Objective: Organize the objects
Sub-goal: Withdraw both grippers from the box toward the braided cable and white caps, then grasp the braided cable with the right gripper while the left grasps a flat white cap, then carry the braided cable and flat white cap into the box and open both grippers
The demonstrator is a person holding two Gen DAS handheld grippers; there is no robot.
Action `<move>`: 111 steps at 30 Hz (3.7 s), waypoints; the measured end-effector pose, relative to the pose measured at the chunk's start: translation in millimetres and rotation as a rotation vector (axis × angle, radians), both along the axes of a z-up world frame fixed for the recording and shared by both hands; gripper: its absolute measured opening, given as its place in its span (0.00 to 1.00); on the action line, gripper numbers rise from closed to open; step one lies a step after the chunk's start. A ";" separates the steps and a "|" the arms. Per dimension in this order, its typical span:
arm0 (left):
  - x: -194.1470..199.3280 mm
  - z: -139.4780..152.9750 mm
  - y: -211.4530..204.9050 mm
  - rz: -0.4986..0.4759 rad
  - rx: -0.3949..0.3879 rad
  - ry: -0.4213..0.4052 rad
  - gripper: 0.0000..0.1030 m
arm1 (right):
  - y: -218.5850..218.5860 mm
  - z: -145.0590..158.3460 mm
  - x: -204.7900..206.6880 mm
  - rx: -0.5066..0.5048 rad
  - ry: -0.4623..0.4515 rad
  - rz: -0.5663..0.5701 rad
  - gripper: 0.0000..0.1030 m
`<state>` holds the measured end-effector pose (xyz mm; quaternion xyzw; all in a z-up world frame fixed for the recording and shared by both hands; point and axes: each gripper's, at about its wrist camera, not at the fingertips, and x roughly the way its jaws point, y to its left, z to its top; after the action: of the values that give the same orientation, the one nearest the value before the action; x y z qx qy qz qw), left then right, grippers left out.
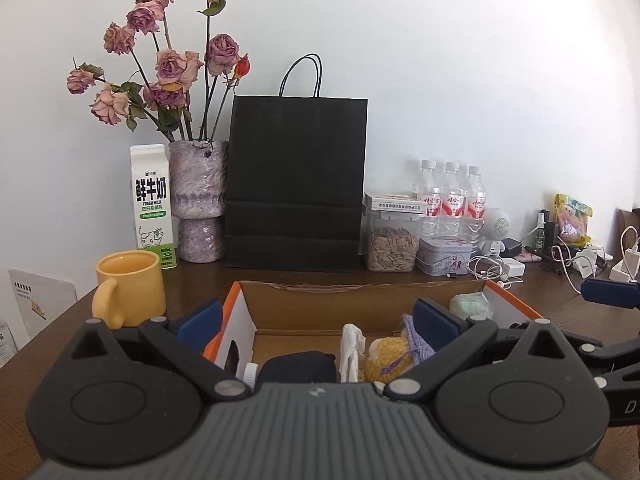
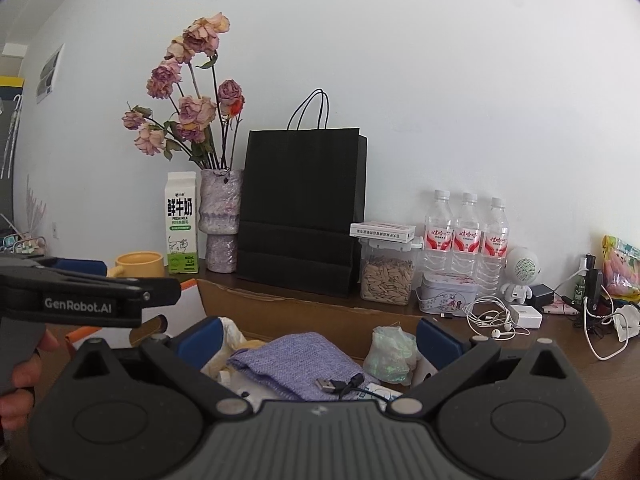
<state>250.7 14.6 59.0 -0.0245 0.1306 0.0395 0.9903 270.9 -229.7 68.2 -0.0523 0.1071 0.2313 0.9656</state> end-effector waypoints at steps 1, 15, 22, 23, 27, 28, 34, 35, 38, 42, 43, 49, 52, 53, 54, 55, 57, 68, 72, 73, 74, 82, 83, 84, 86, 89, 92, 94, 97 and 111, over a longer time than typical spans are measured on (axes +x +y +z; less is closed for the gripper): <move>-3.9 0.4 1.3 0.001 0.001 0.004 1.00 | -0.1 -0.7 -4.1 -0.003 0.007 0.008 1.00; -65.4 -5.5 16.6 0.021 0.030 0.064 1.00 | 4.8 -37.9 -52.5 -0.088 0.205 0.108 1.00; -91.9 -22.8 26.0 0.040 0.023 0.124 1.00 | 16.6 -57.8 -56.4 -0.123 0.307 0.143 1.00; -94.4 -24.5 27.6 0.042 0.020 0.132 1.00 | 18.7 -60.1 -54.6 -0.130 0.319 0.141 1.00; -106.2 -29.4 33.7 0.048 0.010 0.146 1.00 | 21.7 -67.1 -42.8 -0.108 0.405 0.167 1.00; -108.3 -30.6 34.7 0.050 0.007 0.149 1.00 | 21.7 -67.9 -40.7 -0.098 0.419 0.170 1.00; -116.0 -35.9 41.4 0.063 -0.013 0.169 1.00 | 25.4 -73.3 -29.2 -0.083 0.468 0.160 1.00; -117.0 -36.1 42.1 0.064 -0.017 0.170 1.00 | 26.0 -73.7 -28.7 -0.082 0.467 0.161 1.00; -119.2 -37.0 44.4 0.067 -0.025 0.170 1.00 | 25.8 -73.7 -28.0 -0.072 0.468 0.166 0.96; -120.5 -37.2 45.9 0.069 -0.031 0.173 1.00 | 24.6 -72.5 -29.3 -0.063 0.461 0.165 0.91; -120.9 -37.3 46.2 0.069 -0.032 0.173 1.00 | 24.6 -72.6 -29.9 -0.063 0.458 0.164 0.91; -121.4 -37.7 45.9 0.068 -0.037 0.175 1.00 | 24.0 -69.8 -34.9 -0.056 0.433 0.165 0.90; -121.3 -37.5 44.4 0.066 -0.035 0.176 1.00 | 22.6 -65.7 -38.8 -0.052 0.408 0.160 0.90; -121.2 -37.3 43.7 0.065 -0.033 0.177 1.00 | 21.6 -64.3 -40.1 -0.048 0.401 0.158 0.90; -120.9 -37.2 42.6 0.064 -0.031 0.179 1.00 | 20.1 -63.0 -41.4 -0.043 0.394 0.156 0.90; -120.6 -37.4 41.7 0.062 -0.030 0.179 1.00 | 18.6 -61.7 -42.9 -0.040 0.387 0.155 0.90; -119.9 -37.8 39.1 0.059 -0.026 0.184 1.00 | 14.4 -59.4 -47.2 -0.033 0.371 0.151 0.90; -104.4 -49.1 1.9 -0.060 -0.016 0.280 1.00 | -25.3 -48.4 -77.9 0.002 0.258 0.081 0.90; -93.4 -57.0 -19.5 -0.127 -0.010 0.351 1.00 | -38.8 -48.6 -81.0 0.013 0.255 0.057 0.90; -90.6 -59.6 -24.6 -0.133 -0.005 0.366 1.00 | -41.5 -49.0 -81.0 0.016 0.255 0.053 0.90; -88.4 -61.7 -29.0 -0.138 -0.001 0.378 1.00 | -44.0 -49.5 -80.8 0.019 0.256 0.049 0.90; -74.7 -73.1 -50.8 -0.149 0.021 0.433 1.00 | -56.1 -51.9 -82.5 0.033 0.254 0.038 0.90; -74.1 -74.0 -52.6 -0.148 0.023 0.436 1.00 | -56.6 -52.2 -82.4 0.035 0.254 0.038 0.90; -73.5 -74.7 -54.0 -0.149 0.026 0.439 0.99 | -56.9 -52.6 -82.3 0.037 0.254 0.039 0.90; -72.6 -75.8 -56.5 -0.160 0.027 0.444 0.92 | -57.5 -53.2 -82.3 0.039 0.255 0.040 0.90; -74.7 -75.7 -60.9 -0.171 0.045 0.432 0.72 | -58.2 -53.9 -82.4 0.041 0.257 0.045 0.90; -77.7 -71.6 -61.9 -0.200 0.031 0.412 0.39 | -57.4 -54.1 -82.8 0.042 0.257 0.049 0.90; -78.8 -70.7 -61.1 -0.211 0.013 0.409 0.39 | -56.6 -53.9 -82.7 0.042 0.256 0.052 0.90; -78.3 -69.5 -59.7 -0.198 0.016 0.398 0.39 | -55.6 -52.1 -82.4 0.043 0.251 0.052 0.90; -65.4 -34.1 -33.5 -0.135 0.003 0.271 0.39 | -43.5 -30.8 -67.5 0.035 0.188 0.057 0.90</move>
<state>185.3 -18.9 24.9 -0.0086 0.2645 -0.0240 0.9640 203.4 -273.1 37.4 -0.0164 0.1916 0.2642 0.9451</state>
